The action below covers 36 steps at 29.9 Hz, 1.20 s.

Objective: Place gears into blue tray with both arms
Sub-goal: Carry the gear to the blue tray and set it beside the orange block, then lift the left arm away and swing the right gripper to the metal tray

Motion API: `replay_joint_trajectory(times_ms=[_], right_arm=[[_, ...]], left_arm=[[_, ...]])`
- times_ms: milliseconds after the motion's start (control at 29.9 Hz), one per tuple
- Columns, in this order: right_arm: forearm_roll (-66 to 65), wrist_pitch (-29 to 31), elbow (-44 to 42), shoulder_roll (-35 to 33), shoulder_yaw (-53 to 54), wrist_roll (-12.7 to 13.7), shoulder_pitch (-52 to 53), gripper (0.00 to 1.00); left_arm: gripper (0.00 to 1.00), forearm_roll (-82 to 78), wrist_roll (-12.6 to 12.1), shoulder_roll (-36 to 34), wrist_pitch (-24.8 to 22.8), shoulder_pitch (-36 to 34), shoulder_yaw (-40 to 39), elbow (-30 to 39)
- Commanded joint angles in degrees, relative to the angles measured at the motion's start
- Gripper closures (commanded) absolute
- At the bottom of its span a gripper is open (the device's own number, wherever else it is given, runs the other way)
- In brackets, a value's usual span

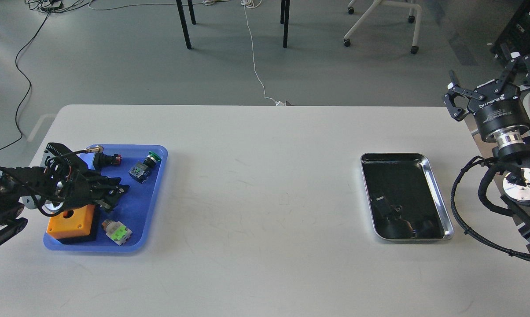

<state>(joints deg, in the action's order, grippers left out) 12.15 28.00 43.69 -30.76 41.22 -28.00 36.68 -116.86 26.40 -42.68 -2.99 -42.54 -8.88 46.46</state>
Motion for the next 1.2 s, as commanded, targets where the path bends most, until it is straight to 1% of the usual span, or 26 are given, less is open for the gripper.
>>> replay_joint_trajectory(times_ms=[0,100,167,234,267,368,468,535,568,635,736,802,836,869,903,936,970,1036,1103,1170], right_arm=[[-0.02,0.00,-0.01,0.00,0.09,0.00,-0.03,0.01],[-0.02,0.00,-0.01,0.00,0.09,0.00,0.06,0.01],[-0.02,0.00,-0.01,0.00,0.09,0.00,0.15,0.01],[-0.02,0.00,-0.01,-0.09,0.09,0.00,0.15,0.01],[-0.02,0.00,-0.01,-0.17,0.09,0.00,0.24,0.01],[-0.28,0.00,0.08,-1.31,0.09,0.00,0.33,0.01],[-0.28,0.00,0.95,-3.16,0.09,0.00,0.33,0.01],[-0.37,0.00,2.62,-5.96,0.00,0.00,0.33,0.01],[-0.46,0.00,2.98,-6.67,-0.09,0.00,0.33,0.01],[-0.54,0.00,4.20,-8.52,-0.17,0.00,0.50,0.01],[-0.89,0.00,5.44,-10.98,-0.26,0.00,0.68,0.01],[-3.17,0.00,6.05,-13.00,-0.26,0.00,0.85,0.01],[-4.92,0.00,6.23,-13.96,-0.35,0.00,1.29,0.01],[-6.59,0.00,6.32,-14.50,-0.35,0.00,1.64,0.01],[-8.26,0.00,6.32,-15.02,-0.35,0.00,1.90,0.01],[-10.19,0.00,6.49,-15.55,-0.44,0.00,2.08,0.01],[-12.04,0.00,6.76,-15.82,-0.44,0.00,2.26,0.01],[-14.42,0.00,7.54,-16.34,-0.44,0.00,2.43,0.01],[-16.09,0.00,9.21,-17.48,-0.44,0.00,3.13,0.01],[-17.24,0.00,10.27,-19.06,-1.22,0.00,4.01,0.01]], left_arm=[[0.40,0.14,0.14,-0.12,0.00,-0.61,-0.43,0.56],[0.35,1.98,0.41,-0.47,0.00,-1.84,-0.87,0.56],[0.30,6.10,1.54,-0.74,-0.18,-4.82,-0.53,0.56],[0.28,8.32,1.60,-0.83,-0.35,-5.89,-0.35,0.47],[0.27,13.71,1.60,-1.61,-0.70,-7.80,-0.43,0.47],[0.25,21.30,1.60,-2.49,-1.14,-10.71,-0.52,0.47],[0.21,28.52,1.60,-2.67,-2.20,-13.18,-0.87,0.39],[0.15,39.56,1.60,-2.41,-2.55,-14.59,-1.14,0.21],[0.13,42.65,1.60,-2.23,-2.73,-14.68,-1.23,0.30],[0.02,53.97,1.60,-1.80,-2.99,-15.03,-1.31,0.30],[0.02,66.73,1.60,-0.13,-4.22,-16.95,-1.31,0.30],[0.02,74.11,1.60,1.54,-6.75,-18.89,-1.40,0.39],[0.02,78.06,0.94,1.89,-8.95,-19.77,-1.84,0.30],[0.02,81.76,-0.28,2.07,-10.71,-20.38,-2.54,0.30],[0.02,85.71,-1.69,2.25,-12.29,-20.56,-3.85,0.30],[0.02,90.27,-3.62,2.68,-13.70,-20.48,-5.52,0.30],[0.02,94.67,-5.64,3.39,-14.58,-20.56,-7.36,0.30],[0.02,101.02,-8.11,4.44,-15.64,-20.48,-10.35,0.30],[0.02,106.12,-9.43,5.24,-16.17,-20.30,-13.08,0.04],[0.02,110.43,-9.70,6.11,-16.52,-20.04,-15.19,-0.05]])
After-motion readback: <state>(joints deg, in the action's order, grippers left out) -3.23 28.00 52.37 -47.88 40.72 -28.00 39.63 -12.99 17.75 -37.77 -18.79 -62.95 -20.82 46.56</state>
